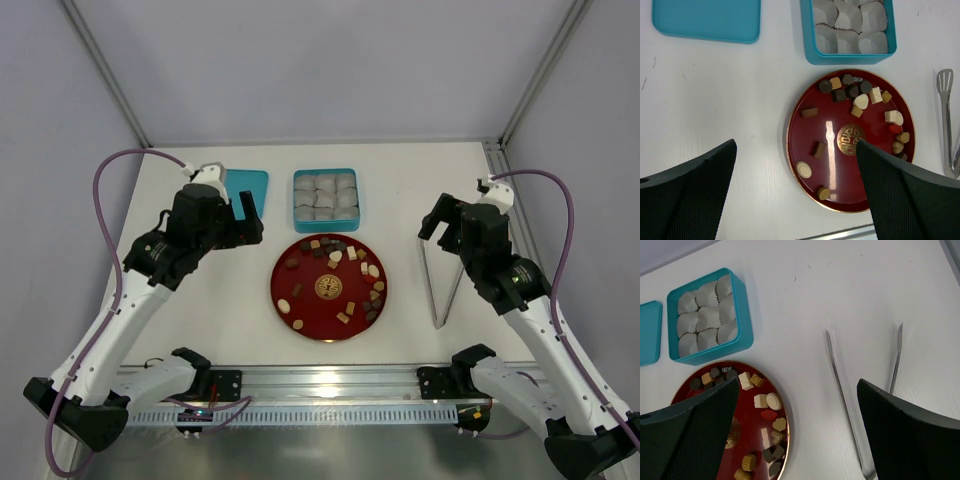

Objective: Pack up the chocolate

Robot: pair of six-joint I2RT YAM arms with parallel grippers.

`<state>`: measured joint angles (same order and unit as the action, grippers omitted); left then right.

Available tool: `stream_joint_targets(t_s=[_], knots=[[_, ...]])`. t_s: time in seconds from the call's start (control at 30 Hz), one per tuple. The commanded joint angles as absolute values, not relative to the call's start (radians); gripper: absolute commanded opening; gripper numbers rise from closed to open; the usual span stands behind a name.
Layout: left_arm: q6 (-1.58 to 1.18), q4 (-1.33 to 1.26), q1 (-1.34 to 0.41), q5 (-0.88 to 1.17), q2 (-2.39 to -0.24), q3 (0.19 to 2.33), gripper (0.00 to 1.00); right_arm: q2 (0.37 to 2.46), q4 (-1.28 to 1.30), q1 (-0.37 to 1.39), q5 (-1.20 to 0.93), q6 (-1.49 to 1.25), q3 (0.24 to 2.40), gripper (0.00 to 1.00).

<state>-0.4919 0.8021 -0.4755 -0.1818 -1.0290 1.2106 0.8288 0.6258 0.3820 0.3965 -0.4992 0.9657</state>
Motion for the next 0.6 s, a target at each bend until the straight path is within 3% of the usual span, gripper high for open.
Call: stream_joint_targets(t_s=[0.0,0.3,0.57], knots=[[-0.483,0.778,-0.471,-0.172,-1.022,1.21,1.0,0.819,0.64,0.379,0.4,-0.489,0.977,1.0],[-0.48,0.785,-0.471,-0.158,-1.026,1.216,1.0,0.946,0.758,0.351,0.359,-0.454,1.034,1.0],[-0.482,0.767,-0.471,-0.084,-1.031,1.203,1.0,1.098,0.746,0.126,0.178,-0.459,0.925,1.0]])
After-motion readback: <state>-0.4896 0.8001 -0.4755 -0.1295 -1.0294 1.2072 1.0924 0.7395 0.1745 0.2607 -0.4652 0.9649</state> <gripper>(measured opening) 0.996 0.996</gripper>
